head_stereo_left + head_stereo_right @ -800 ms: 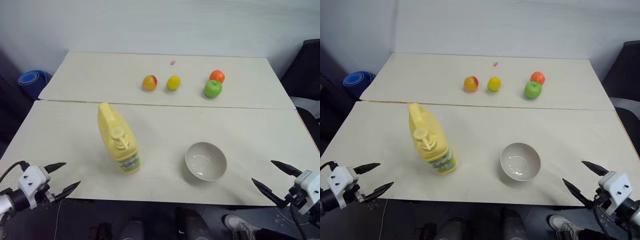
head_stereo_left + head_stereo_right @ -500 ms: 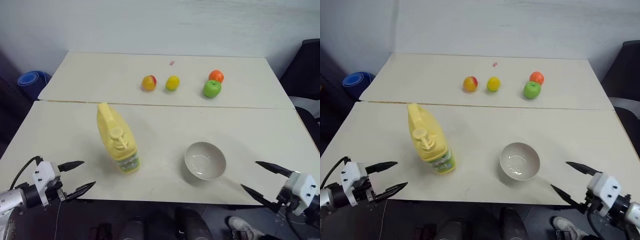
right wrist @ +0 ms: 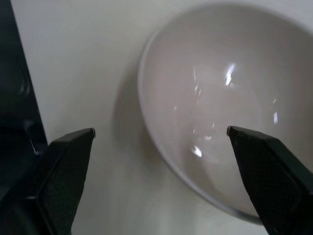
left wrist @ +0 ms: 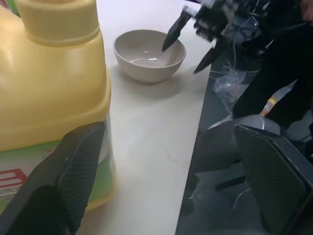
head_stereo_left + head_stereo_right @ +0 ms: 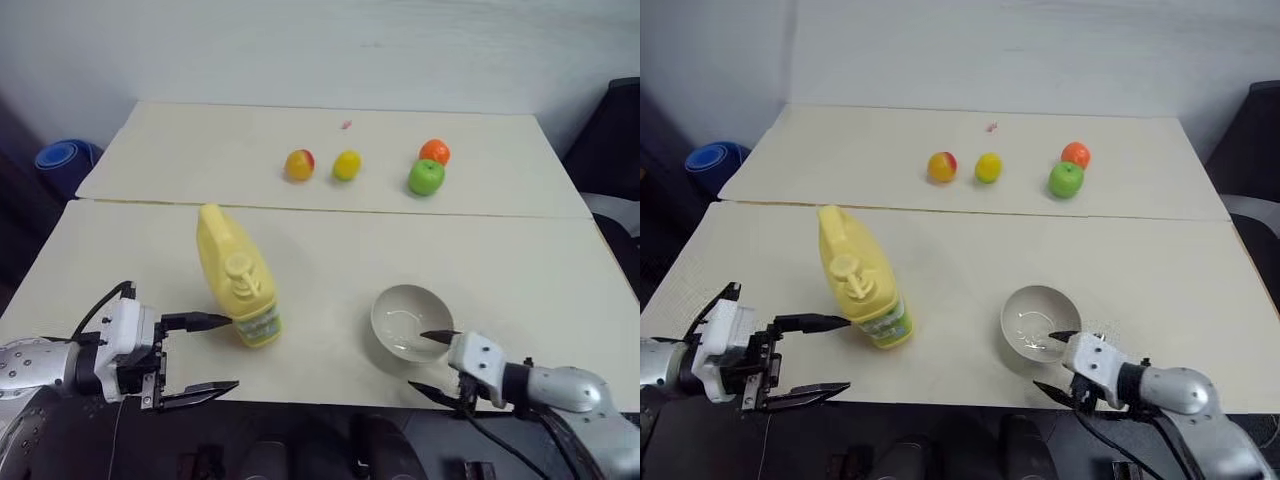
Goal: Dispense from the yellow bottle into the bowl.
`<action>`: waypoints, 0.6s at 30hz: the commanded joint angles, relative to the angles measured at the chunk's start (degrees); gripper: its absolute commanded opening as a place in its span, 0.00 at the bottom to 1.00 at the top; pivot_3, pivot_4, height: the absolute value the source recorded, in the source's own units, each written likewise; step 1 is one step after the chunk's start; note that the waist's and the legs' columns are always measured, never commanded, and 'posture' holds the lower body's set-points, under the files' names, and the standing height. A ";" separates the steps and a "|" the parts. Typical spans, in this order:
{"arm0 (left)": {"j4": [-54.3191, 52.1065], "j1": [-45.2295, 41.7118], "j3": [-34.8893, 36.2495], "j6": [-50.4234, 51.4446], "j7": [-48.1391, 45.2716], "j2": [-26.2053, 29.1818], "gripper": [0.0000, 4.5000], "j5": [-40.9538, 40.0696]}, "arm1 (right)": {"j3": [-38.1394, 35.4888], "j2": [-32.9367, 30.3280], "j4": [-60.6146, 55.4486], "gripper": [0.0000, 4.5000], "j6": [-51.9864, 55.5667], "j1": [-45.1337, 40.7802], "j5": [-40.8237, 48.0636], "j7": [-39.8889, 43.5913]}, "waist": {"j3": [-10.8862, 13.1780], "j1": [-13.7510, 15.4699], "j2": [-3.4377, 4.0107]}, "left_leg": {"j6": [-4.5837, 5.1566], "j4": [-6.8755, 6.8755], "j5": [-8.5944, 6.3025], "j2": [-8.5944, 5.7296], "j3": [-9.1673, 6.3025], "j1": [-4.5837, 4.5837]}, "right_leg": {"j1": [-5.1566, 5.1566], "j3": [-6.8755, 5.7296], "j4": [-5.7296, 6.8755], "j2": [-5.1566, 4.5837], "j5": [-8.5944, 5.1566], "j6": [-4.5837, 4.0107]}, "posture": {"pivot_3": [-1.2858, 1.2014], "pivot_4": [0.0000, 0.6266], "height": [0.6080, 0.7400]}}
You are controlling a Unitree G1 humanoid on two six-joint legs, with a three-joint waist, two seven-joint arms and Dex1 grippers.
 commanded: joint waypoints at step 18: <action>-0.01 3.86 24.44 23.34 -1.43 6.71 0.79 -22.83 | 1.61 -3.09 2.10 0.00 -13.74 -10.74 -1.85 6.40 | 0.04 0.14 -0.08 | -0.04 0.12 0.05 -0.02 -0.04 0.01 | 0.03 -0.04 0.14 0.04 0.01 0.02 | 0.52 0.24 1.00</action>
